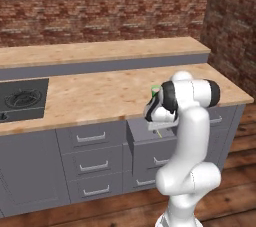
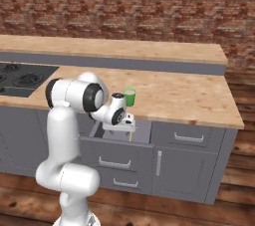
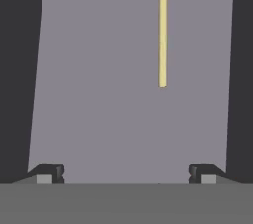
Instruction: Pick up the straw from the right drawer and put it inside the smoothie cup.
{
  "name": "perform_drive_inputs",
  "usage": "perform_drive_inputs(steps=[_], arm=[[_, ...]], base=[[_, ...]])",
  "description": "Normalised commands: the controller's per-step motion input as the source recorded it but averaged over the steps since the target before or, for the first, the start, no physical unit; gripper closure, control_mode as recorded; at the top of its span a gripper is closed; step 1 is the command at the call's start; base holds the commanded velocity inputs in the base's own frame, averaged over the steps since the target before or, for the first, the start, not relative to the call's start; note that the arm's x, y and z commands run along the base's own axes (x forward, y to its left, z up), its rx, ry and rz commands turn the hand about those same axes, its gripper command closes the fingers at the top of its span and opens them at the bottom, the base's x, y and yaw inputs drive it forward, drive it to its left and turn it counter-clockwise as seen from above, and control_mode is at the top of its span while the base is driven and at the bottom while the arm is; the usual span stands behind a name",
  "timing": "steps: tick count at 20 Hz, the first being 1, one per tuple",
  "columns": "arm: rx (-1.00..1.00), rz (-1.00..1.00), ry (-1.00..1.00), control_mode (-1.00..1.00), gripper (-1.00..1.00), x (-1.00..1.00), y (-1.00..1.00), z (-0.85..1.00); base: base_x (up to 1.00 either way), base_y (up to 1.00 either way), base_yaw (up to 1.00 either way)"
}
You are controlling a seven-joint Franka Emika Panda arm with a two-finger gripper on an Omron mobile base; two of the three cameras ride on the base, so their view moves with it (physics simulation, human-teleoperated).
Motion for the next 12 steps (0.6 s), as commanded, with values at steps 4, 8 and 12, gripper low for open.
perform_drive_inputs(steps=[4,8,12], arm=[[0.00,0.00,0.00,-1.00,-1.00,0.28,-0.04,-0.40],[0.00,0.00,0.00,-1.00,-1.00,0.07,-0.07,-0.48],[0.00,0.00,0.06,-1.00,-1.00,-0.15,-0.02,-0.36]], base=[[0.00,0.00,0.00],[0.00,0.00,0.00],[0.00,0.00,0.00]])
